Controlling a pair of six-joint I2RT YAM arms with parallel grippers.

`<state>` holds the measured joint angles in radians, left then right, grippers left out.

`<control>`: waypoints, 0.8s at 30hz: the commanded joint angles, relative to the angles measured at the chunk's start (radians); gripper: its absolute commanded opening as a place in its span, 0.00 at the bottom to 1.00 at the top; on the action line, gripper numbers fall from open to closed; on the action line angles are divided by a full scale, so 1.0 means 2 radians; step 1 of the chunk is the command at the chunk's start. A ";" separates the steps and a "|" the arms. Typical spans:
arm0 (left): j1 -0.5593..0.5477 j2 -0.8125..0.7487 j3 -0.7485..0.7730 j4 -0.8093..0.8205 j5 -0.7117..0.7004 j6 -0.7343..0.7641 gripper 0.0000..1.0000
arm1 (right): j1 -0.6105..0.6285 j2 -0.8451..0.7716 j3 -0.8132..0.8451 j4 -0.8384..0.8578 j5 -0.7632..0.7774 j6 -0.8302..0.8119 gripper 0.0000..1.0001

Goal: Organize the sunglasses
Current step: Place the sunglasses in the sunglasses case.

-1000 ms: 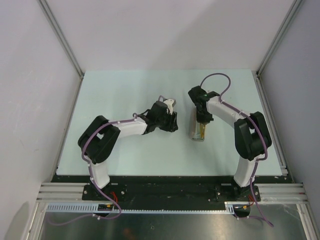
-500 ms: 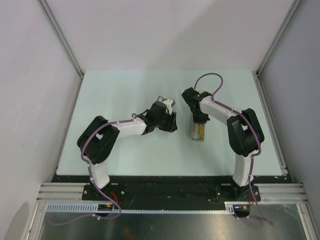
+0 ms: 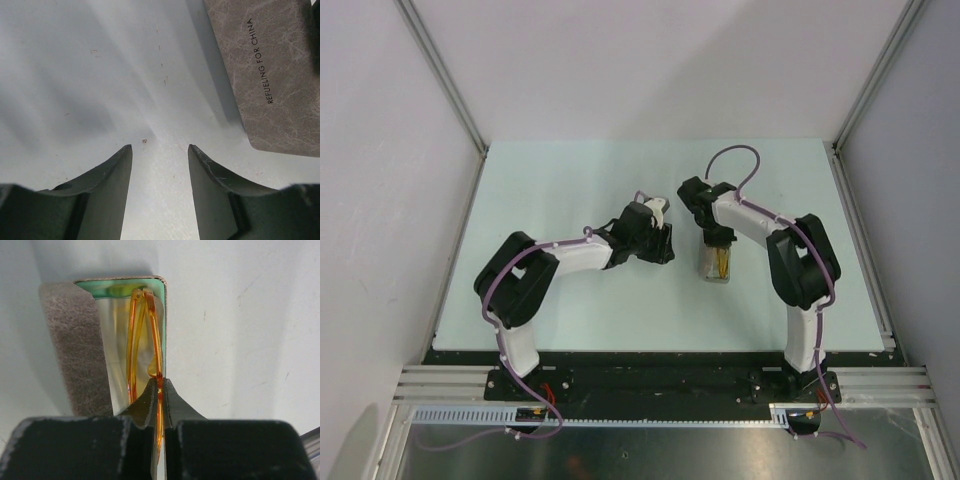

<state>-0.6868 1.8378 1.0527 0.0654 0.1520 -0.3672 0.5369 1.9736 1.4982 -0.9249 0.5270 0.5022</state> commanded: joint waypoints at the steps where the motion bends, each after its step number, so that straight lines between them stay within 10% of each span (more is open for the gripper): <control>1: 0.003 -0.025 -0.003 0.013 -0.001 -0.009 0.54 | 0.005 0.010 0.018 -0.012 0.016 0.013 0.00; 15: 0.004 -0.024 -0.002 0.013 0.002 -0.009 0.54 | 0.004 -0.023 0.024 -0.001 -0.007 0.012 0.31; 24: 0.004 -0.024 0.002 0.013 0.013 -0.011 0.54 | 0.001 -0.063 0.013 0.014 -0.031 0.017 0.33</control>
<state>-0.6865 1.8378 1.0527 0.0654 0.1596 -0.3676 0.5419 1.9373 1.5116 -0.9264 0.4843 0.5064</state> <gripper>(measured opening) 0.540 0.319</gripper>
